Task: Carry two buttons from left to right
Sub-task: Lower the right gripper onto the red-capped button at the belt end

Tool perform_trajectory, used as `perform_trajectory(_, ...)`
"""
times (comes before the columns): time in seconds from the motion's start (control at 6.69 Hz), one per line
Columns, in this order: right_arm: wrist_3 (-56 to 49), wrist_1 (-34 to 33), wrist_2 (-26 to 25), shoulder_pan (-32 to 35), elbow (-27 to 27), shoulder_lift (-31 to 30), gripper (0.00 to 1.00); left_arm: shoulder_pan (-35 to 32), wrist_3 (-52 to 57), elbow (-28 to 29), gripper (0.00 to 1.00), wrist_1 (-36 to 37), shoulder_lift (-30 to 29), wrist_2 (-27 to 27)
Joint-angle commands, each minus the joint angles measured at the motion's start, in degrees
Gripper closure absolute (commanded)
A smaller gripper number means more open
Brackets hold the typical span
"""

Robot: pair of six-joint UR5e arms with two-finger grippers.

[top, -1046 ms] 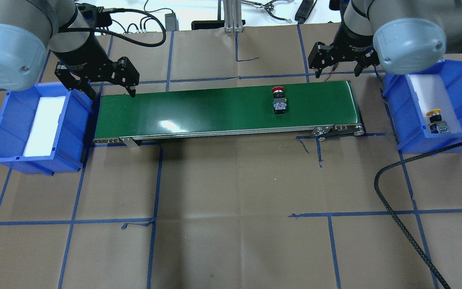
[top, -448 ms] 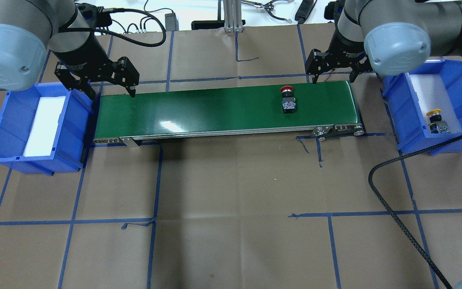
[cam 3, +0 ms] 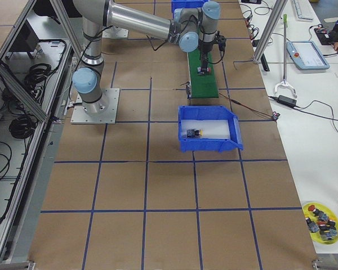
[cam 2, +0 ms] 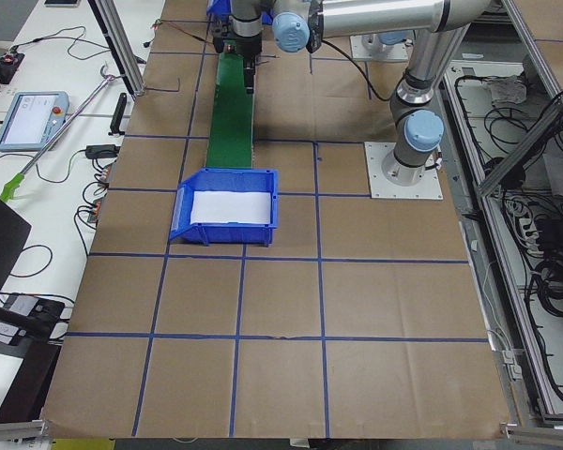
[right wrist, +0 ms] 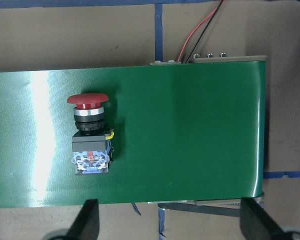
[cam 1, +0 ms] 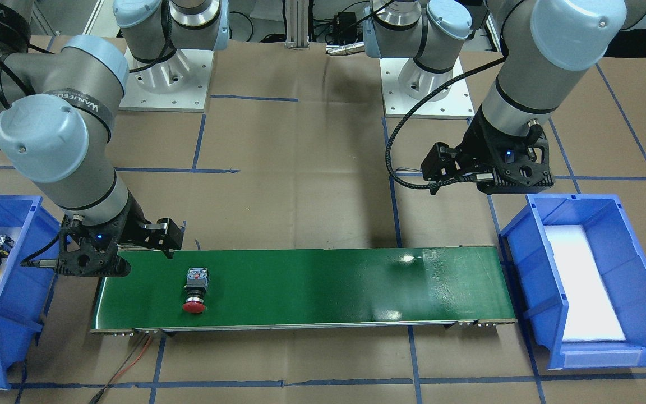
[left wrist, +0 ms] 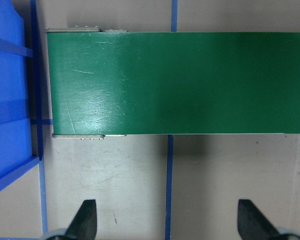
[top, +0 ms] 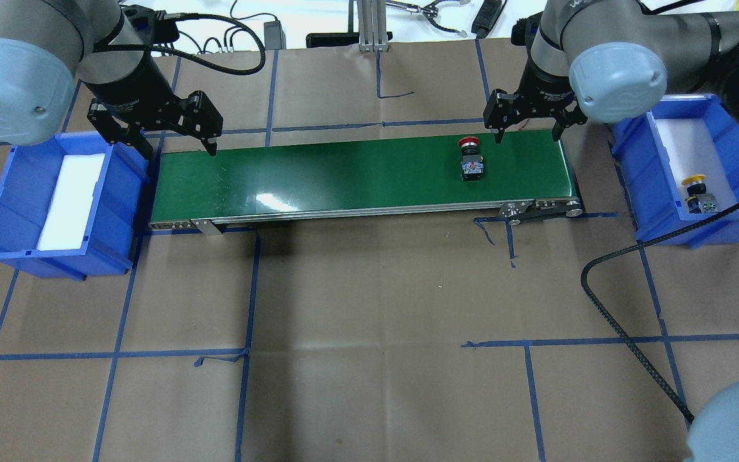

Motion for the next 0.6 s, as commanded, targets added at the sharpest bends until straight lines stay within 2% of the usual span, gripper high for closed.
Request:
perform_trajectory(0.0, -0.09, -3.53, 0.13, 0.07, 0.31, 2.75, 0.0, 0.0, 0.0, 0.0, 0.0, 0.0, 0.0, 0.0)
perform_trajectory(0.45, -0.01, -3.62, 0.74, 0.07, -0.13, 6.8, 0.01, 0.0, 0.0, 0.0, 0.0, 0.0, 0.0, -0.09)
